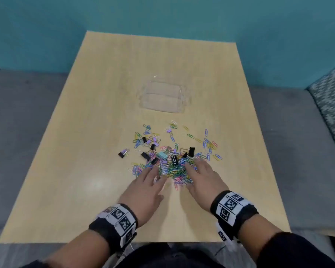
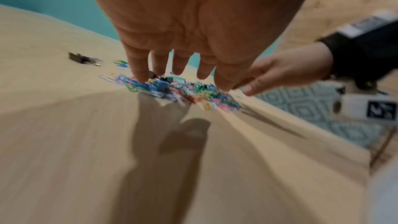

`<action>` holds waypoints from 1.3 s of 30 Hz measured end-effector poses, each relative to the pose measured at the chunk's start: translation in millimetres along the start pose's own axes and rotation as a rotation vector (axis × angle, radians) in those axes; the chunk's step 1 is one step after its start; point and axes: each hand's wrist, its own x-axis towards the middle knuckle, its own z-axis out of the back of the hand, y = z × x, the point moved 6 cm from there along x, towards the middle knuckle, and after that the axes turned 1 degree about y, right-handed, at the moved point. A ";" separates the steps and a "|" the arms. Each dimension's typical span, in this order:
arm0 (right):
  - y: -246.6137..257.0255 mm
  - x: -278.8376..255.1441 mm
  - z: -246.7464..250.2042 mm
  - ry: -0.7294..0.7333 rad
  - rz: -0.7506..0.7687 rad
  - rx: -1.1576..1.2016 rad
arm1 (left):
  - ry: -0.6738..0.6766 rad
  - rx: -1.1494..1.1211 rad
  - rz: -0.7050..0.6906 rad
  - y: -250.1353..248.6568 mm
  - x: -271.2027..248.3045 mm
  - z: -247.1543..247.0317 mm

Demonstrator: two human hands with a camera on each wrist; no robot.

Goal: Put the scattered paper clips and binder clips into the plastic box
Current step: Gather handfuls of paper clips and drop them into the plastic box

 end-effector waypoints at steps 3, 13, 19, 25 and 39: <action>7.2 3.4 -12.5 0.023 -0.024 -0.040 | 0.025 0.170 -0.089 -12.7 8.1 -13.8; 18.9 -10.3 -26.5 0.021 0.079 -0.070 | -0.088 0.207 -0.114 -21.4 8.3 -14.0; 24.2 -12.2 -28.3 0.060 0.153 -0.083 | -0.025 0.210 -0.115 -19.0 9.6 -13.6; 25.0 6.5 -21.1 -0.044 0.159 -0.085 | -0.050 0.200 -0.148 -23.7 15.6 -15.5; 2.7 8.8 -15.0 0.034 0.131 -0.057 | -0.080 0.139 0.040 26.0 -2.7 -6.4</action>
